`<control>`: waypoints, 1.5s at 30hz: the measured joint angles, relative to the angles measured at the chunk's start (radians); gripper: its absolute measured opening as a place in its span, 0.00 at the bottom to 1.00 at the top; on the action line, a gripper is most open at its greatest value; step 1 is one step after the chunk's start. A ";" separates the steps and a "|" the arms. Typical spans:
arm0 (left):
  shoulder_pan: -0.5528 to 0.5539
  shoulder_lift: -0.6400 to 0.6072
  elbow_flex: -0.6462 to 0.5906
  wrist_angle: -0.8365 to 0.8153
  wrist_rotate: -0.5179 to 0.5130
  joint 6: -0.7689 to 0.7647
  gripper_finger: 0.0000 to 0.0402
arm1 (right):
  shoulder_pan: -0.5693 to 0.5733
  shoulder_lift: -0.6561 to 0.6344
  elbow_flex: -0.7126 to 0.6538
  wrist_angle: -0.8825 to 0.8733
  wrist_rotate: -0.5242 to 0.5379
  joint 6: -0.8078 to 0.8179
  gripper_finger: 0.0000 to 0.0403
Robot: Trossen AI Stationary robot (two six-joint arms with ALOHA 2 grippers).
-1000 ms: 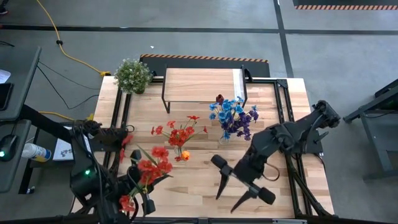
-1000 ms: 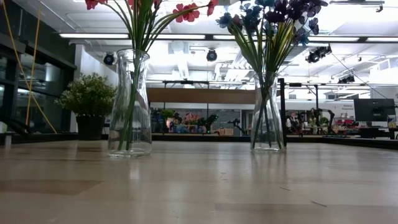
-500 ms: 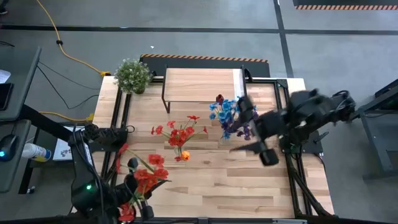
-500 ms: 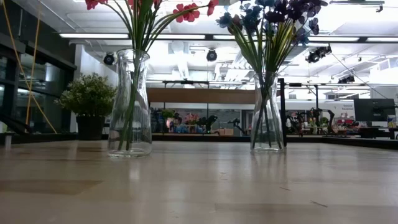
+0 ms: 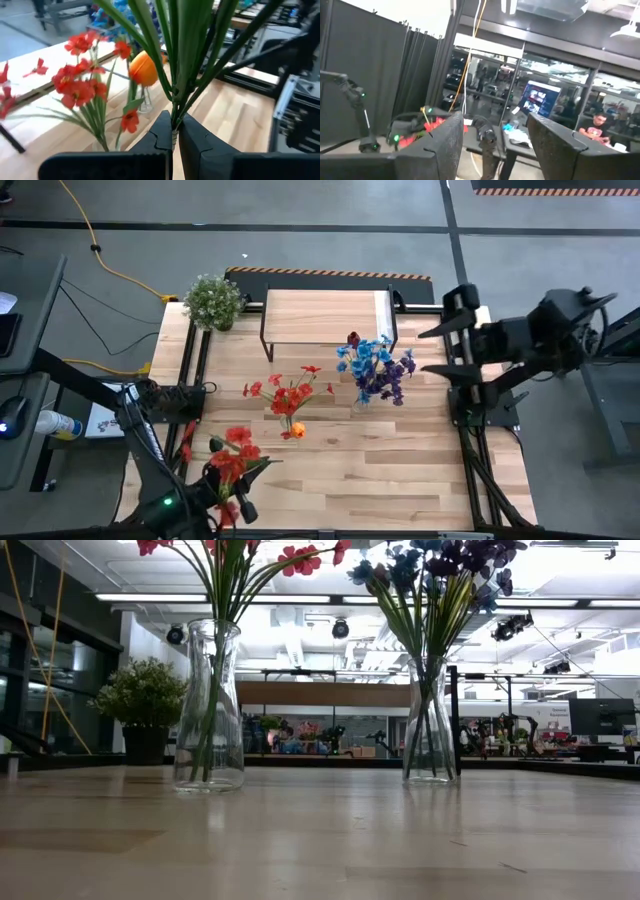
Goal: Pick and place flowers into a vace then onto a shelf
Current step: Put the red flower into the left transparent vase
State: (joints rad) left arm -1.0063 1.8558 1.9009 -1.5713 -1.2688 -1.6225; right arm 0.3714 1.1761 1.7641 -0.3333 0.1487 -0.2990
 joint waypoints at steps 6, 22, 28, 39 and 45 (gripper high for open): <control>0.025 -0.017 -0.132 0.000 -0.025 -0.151 0.11 | 0.000 -0.027 0.000 -0.016 0.032 -0.042 0.52; 0.071 -0.091 -0.368 0.000 -0.029 -0.303 0.11 | 0.000 -0.026 0.000 -0.027 0.111 -0.088 0.52; 0.071 -0.123 -0.449 0.000 -0.085 -0.367 0.11 | 0.000 -0.026 0.000 -0.029 0.111 -0.095 0.53; 0.113 -0.128 -0.491 0.000 -0.109 -0.398 0.11 | 0.000 -0.026 0.000 -0.029 0.143 -0.123 0.52; 0.132 -0.128 -0.491 0.001 -0.099 -0.386 0.11 | 0.000 -0.026 0.000 -0.029 0.145 -0.135 0.52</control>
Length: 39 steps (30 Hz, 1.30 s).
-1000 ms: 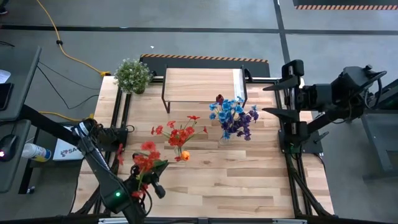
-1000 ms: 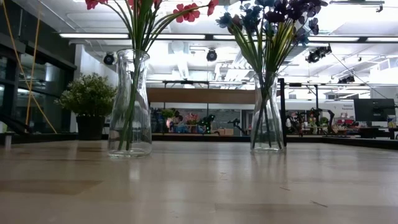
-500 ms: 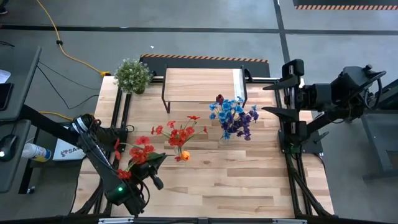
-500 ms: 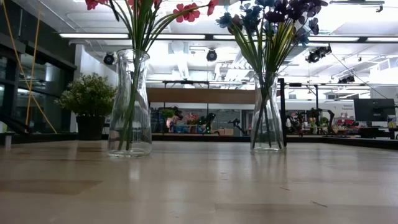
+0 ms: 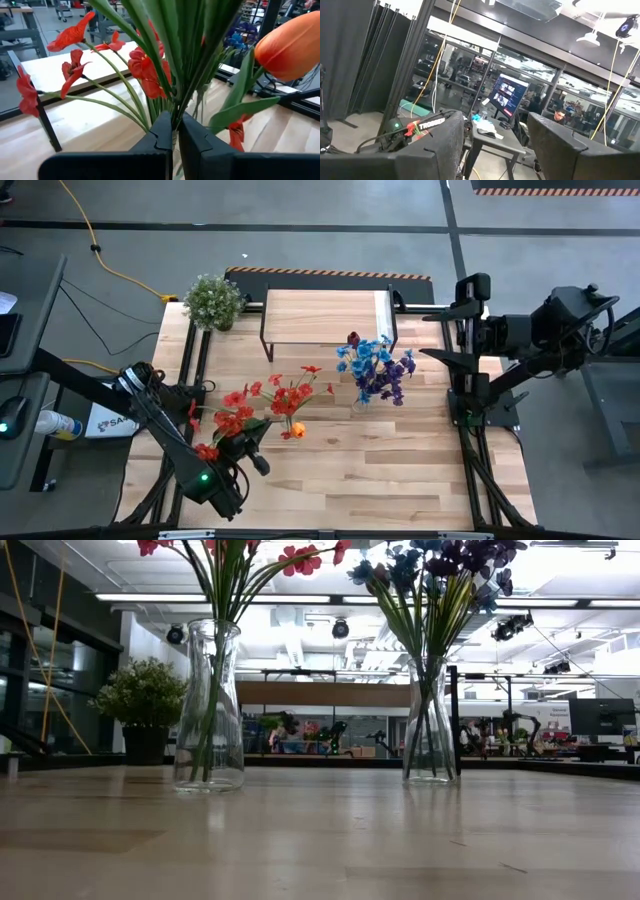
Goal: Pick and place flowers into a vace then onto a shelf
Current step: Put the red flower into the left transparent vase
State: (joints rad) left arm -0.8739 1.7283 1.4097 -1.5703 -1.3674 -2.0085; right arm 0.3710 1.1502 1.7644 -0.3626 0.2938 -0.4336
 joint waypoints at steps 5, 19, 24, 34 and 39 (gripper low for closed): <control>-0.004 0.000 0.000 0.014 0.035 -0.013 0.11 | 0.000 0.000 0.000 0.000 0.000 -0.020 0.52; -0.003 0.001 0.000 0.061 0.049 -0.009 0.11 | 0.000 0.000 0.000 0.000 0.000 -0.021 0.51; -0.002 0.003 0.000 0.097 0.053 0.023 0.11 | 0.000 0.000 0.000 -0.001 0.000 -0.021 0.51; 0.029 0.009 0.000 0.143 0.098 0.100 0.11 | 0.000 0.000 0.000 -0.018 -0.001 -0.020 0.51; 0.056 0.010 0.002 0.180 0.123 0.173 0.11 | 0.000 0.000 0.000 -0.023 -0.008 -0.019 0.52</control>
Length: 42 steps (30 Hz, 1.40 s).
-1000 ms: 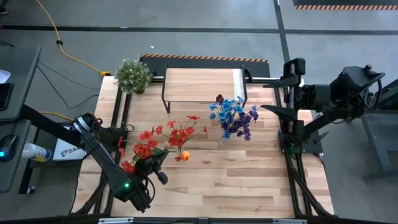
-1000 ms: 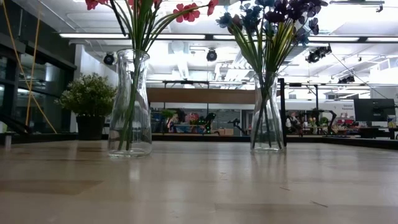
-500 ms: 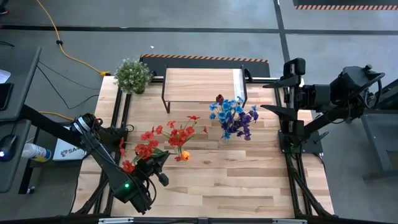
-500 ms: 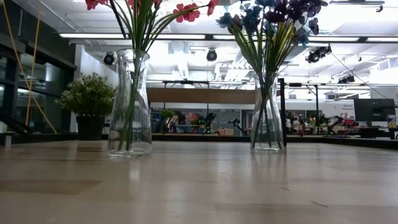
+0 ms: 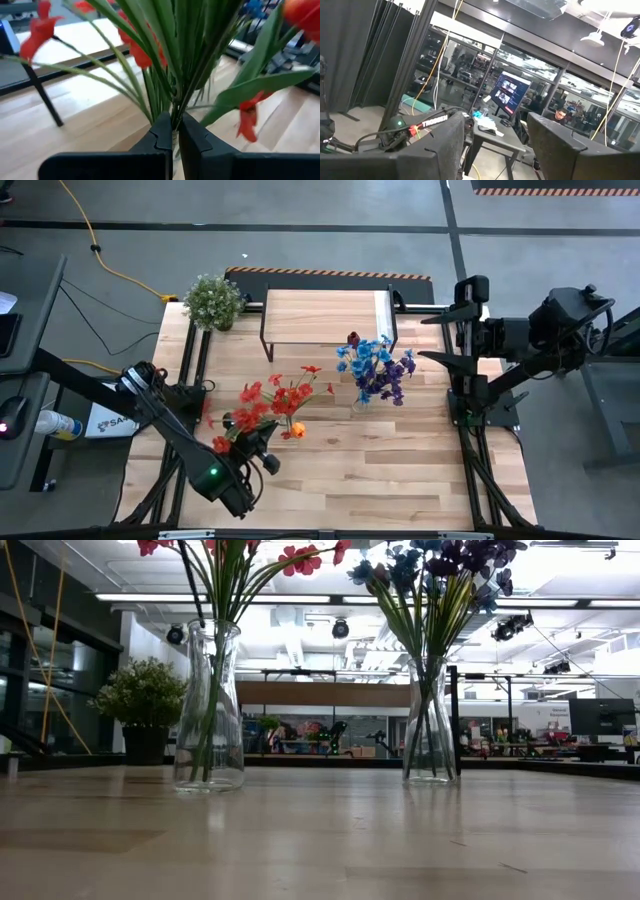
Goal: Pick and place flowers into a vace then onto a shelf
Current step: Put the red flower into the left transparent vase
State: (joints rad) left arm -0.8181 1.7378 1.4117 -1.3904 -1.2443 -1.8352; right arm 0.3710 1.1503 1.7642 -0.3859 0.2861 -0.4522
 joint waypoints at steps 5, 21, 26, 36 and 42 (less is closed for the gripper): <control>0.007 0.000 0.000 0.039 0.050 0.039 0.11 | 0.000 0.000 0.000 -0.003 -0.001 0.002 0.51; 0.011 0.000 0.000 0.058 0.047 0.072 0.11 | 0.000 0.000 0.000 -0.022 -0.004 0.002 0.51; 0.049 0.000 -0.001 0.098 0.064 0.138 0.11 | 0.000 0.000 0.000 -0.022 -0.005 0.002 0.51; 0.085 0.000 -0.001 0.154 0.135 0.240 0.11 | 0.000 0.000 0.000 -0.045 -0.005 0.006 0.52; 0.085 -0.001 -0.001 0.154 0.169 0.237 0.11 | 0.000 0.000 0.000 -0.052 -0.005 0.005 0.51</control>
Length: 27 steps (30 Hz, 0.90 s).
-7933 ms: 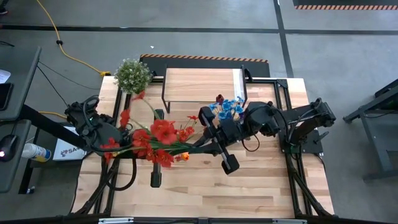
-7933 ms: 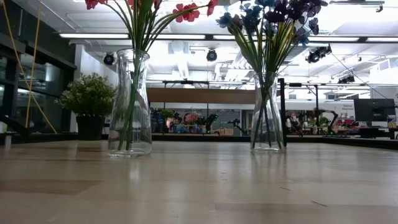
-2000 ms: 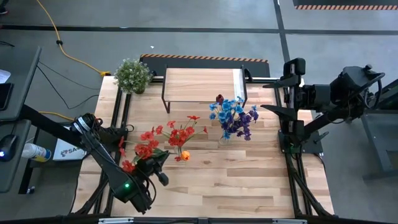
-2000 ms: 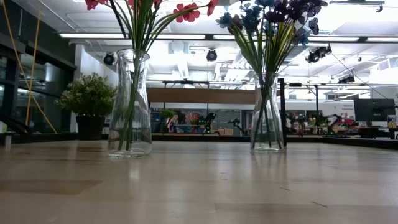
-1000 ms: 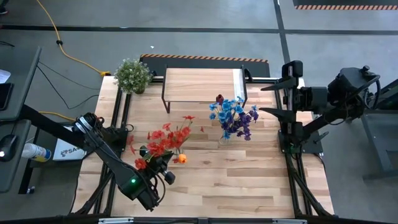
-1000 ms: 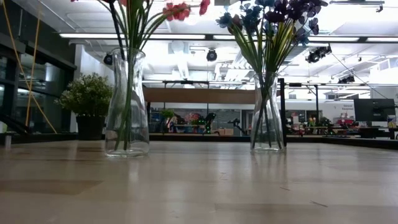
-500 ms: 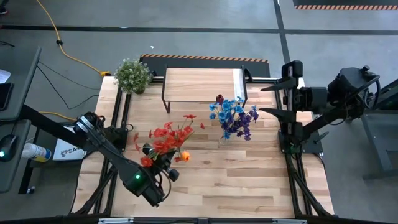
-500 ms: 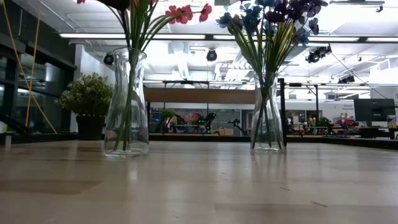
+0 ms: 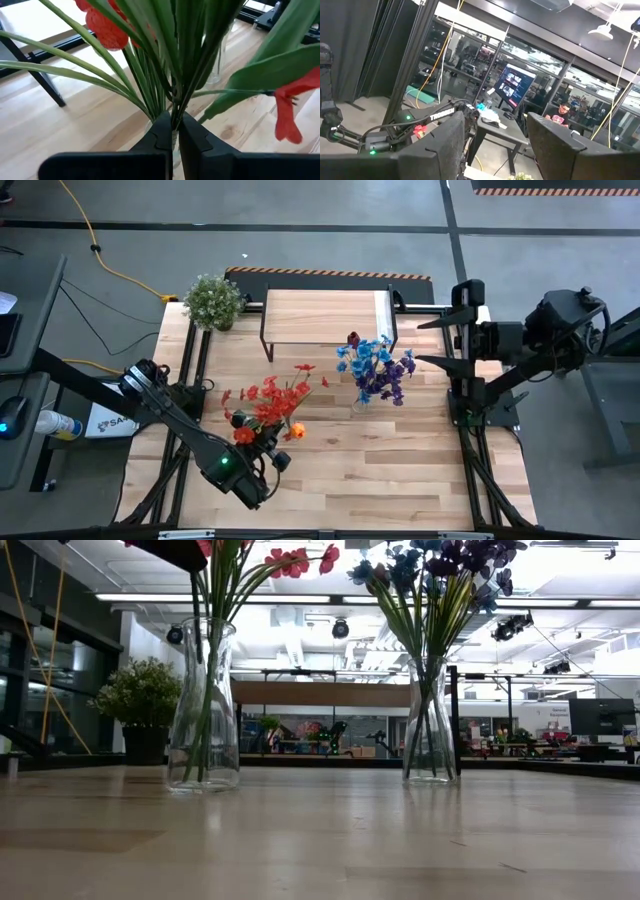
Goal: Pick and place flowers into a vace then onto a shelf
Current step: Put the red flower into the left transparent vase
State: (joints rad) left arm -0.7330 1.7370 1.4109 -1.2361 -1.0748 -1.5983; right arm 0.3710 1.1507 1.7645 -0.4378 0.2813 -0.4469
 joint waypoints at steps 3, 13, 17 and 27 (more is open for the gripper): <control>0.000 0.000 0.000 0.000 0.001 -0.003 0.14 | 0.000 0.000 0.000 -0.001 0.000 0.000 0.51; 0.001 0.000 0.000 -0.021 0.026 -0.030 0.39 | 0.000 0.000 0.000 -0.012 -0.001 0.000 0.51; 0.000 0.000 0.000 -0.021 0.051 -0.030 0.40 | 0.000 0.000 0.000 -0.012 -0.001 0.000 0.53; 0.000 -0.013 0.000 -0.024 0.119 -0.009 0.39 | 0.000 0.000 0.000 -0.011 -0.001 0.001 0.52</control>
State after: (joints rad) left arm -0.7334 1.7237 1.4105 -1.2604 -0.9560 -1.6072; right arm 0.3710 1.1507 1.7643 -0.4488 0.2806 -0.4461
